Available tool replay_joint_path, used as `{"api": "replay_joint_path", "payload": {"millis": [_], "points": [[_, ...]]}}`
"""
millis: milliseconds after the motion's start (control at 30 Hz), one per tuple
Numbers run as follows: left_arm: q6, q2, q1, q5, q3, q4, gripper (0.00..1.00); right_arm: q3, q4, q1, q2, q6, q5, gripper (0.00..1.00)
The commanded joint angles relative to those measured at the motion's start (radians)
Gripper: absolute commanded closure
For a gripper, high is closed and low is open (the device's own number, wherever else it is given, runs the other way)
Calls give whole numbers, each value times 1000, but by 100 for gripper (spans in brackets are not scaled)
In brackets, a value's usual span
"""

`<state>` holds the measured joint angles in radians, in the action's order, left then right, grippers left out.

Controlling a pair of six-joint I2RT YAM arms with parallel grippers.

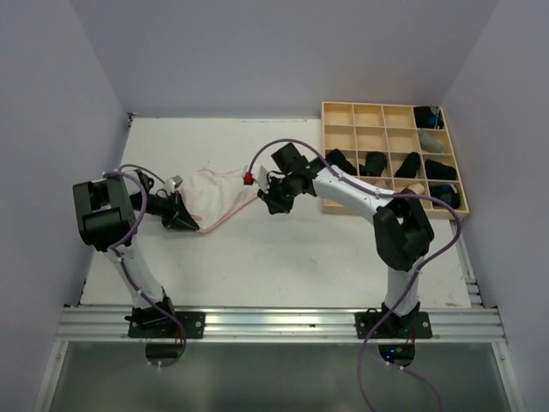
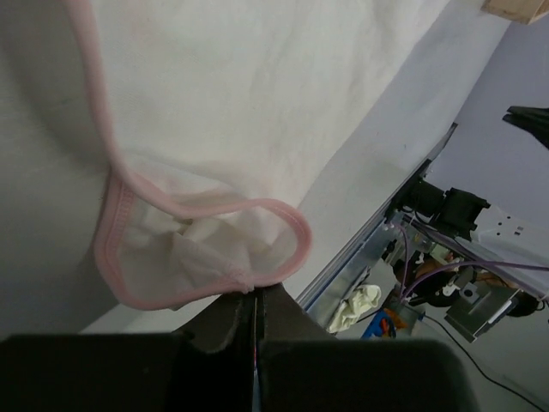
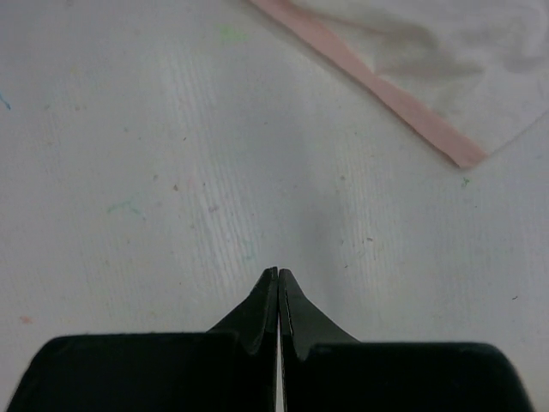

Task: Roll the underwear
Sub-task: Move the underwear to the center of the board

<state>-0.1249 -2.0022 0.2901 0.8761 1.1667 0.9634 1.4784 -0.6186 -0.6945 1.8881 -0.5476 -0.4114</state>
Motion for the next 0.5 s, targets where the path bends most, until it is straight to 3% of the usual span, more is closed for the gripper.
{"api": "replay_joint_path", "payload": {"millis": [0,233,367,467], "points": [[-59,45,14,-43,39,43,100,160,0,9,67,133,-23,100],[-157,45,-31,-152,108,63,100,485,54,9,290,359,-137,83],[-196,-4,-37,-173,111,90,100,562,152,0,417,437,-205,74],[-222,-29,-37,-172,113,101,100,597,204,-8,474,456,-228,60]]}}
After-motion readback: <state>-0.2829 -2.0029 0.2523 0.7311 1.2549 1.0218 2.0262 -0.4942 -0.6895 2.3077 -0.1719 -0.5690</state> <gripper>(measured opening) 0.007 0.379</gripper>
